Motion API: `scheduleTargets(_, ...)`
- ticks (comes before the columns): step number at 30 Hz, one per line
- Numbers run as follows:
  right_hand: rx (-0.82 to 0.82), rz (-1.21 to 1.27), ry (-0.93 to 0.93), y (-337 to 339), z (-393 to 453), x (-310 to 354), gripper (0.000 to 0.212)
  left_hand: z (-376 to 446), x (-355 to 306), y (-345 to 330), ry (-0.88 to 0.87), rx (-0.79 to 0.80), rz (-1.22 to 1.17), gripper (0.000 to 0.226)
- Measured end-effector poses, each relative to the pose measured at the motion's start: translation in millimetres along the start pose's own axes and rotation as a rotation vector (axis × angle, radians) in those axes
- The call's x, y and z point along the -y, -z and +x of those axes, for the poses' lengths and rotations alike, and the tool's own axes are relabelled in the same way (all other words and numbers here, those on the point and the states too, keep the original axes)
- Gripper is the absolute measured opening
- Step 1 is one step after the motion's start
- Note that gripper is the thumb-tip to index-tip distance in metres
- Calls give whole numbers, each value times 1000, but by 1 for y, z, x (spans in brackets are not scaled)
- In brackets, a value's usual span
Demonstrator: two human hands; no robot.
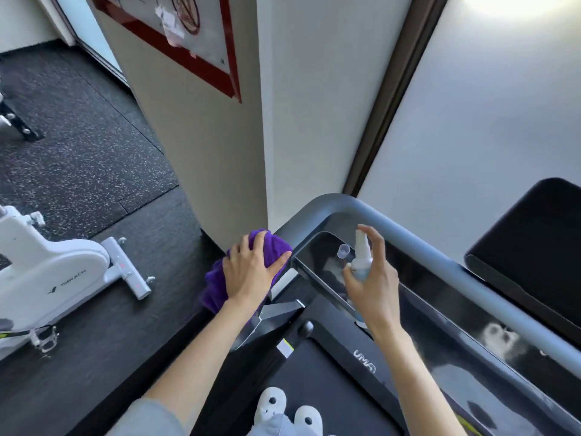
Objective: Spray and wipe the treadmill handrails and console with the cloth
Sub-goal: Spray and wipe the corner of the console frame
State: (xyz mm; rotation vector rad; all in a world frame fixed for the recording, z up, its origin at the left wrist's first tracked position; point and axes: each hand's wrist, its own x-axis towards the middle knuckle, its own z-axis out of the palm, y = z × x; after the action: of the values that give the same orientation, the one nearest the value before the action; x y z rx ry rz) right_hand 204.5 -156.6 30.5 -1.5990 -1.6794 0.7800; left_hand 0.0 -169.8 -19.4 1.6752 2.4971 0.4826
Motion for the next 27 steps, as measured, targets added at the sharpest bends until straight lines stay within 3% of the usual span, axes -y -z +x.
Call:
scheduleTargets(5, -10, -2, 25, -6, 0, 6, 72, 58, -52, -14, -56, 125, 22, 71)
scheduleTargets(9, 4, -15, 41, -12, 3, 11, 73, 50, -41, -11, -84, 149, -26, 82)
scheduleTargets(15, 20, -40, 26, -21, 8, 11, 71, -23, 25, 3, -125, -68, 57, 90)
scheduleTargets(18, 13, -28, 10, -19, 8, 8, 72, -29, 33, -1, -103, -92, 89, 89)
scheduleTargets(24, -47, -11, -51, -7, 6, -4, 71, 16, -31, -17, -117, -17, 328, 83)
scheduleTargets(27, -54, -24, -57, 0, 4, -4, 72, 50, -62, -27, -121, 50, 302, 80)
